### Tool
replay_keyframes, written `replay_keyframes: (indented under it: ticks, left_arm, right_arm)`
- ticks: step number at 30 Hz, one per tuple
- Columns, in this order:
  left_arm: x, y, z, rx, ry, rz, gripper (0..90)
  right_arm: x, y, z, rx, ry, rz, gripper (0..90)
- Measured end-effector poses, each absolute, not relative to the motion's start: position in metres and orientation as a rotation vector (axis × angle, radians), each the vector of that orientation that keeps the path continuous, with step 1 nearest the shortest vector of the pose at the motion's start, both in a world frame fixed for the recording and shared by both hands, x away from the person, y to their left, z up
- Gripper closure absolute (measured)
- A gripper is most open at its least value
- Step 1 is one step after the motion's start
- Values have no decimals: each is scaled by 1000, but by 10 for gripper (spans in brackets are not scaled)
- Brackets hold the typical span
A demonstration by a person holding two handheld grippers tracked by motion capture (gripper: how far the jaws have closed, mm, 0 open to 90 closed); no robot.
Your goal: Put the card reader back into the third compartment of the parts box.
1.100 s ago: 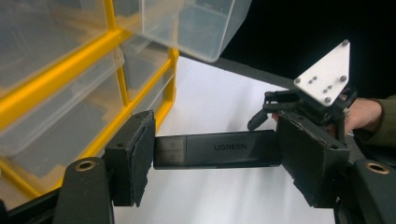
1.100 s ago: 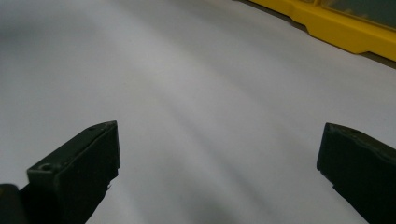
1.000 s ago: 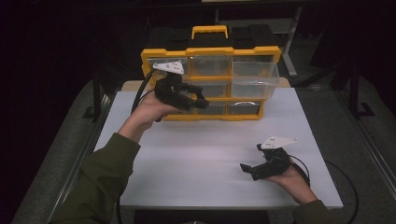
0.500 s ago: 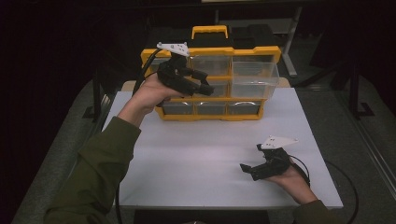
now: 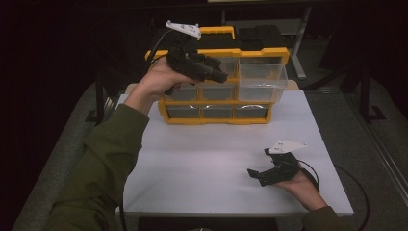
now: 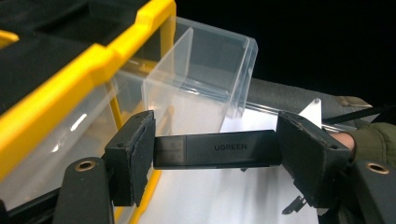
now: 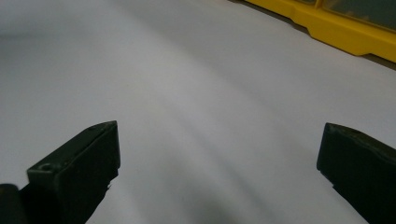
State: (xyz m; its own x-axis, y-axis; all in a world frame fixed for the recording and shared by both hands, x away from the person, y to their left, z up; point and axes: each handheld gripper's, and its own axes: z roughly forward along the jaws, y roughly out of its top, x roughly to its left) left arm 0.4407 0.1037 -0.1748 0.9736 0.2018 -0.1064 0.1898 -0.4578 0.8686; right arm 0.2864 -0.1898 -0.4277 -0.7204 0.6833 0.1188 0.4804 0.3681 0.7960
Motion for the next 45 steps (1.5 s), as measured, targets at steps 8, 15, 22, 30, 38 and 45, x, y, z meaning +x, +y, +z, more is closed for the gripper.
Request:
replay_keyframes:
  ticks: [8,15,22,30,38,45]
  left_arm:
    - [449,89,-157,2056,259,8,302]
    - [455,70,-148,2051,248,-5,301]
    - [464,51,-150,2059,246,-34,301]
    - [469,27,-159,2081,215,-59,301]
    - [470,13,-173,2116,221,-23,301]
    - [470,9,-179,2120,236,-13,302]
  right_arm:
    - [286,-190,-427,1039,2398,1281,0]
    - [287,-190,-427,1041,2395,1288,0]
    - [287,-190,-427,1041,2392,1292,0]
    - [286,-191,-426,1041,2388,1300,0]
    - [286,-191,-426,1043,2387,1306,0]
    - [286,-191,-426,1042,2387,1309,0]
